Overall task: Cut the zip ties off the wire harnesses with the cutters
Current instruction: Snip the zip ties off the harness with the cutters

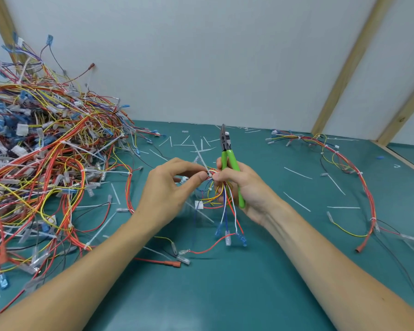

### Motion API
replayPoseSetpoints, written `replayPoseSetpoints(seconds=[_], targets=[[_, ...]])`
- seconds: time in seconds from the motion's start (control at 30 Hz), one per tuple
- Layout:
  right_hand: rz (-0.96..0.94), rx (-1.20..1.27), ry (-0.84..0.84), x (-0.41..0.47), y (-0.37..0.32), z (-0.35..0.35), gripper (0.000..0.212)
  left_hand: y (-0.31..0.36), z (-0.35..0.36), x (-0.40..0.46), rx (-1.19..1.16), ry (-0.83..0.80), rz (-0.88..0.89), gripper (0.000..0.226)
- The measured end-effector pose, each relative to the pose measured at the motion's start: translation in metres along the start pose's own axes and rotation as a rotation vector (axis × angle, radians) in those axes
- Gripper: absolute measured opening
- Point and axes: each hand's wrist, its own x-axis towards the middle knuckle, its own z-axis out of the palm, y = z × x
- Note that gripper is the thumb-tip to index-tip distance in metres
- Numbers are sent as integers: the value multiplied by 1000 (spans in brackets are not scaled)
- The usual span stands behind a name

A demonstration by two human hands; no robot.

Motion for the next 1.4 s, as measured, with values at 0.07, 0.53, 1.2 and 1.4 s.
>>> replayPoseSetpoints(seconds=[0.07, 0.53, 1.2, 1.4], targets=[[-1, 26, -5, -1, 0, 1, 26, 2, 0, -1, -37, -9, -16, 8], [57, 261, -125, -4, 4, 5, 27, -10, 1, 5, -190, -129, -125, 32], [-37, -720, -92, -14, -37, -55, 44, -8, -6, 4, -13, -17, -77, 9], [-58, -856, -81, -16, -47, -60, 44, -4, -10, 4, 148, 63, 23, 11]])
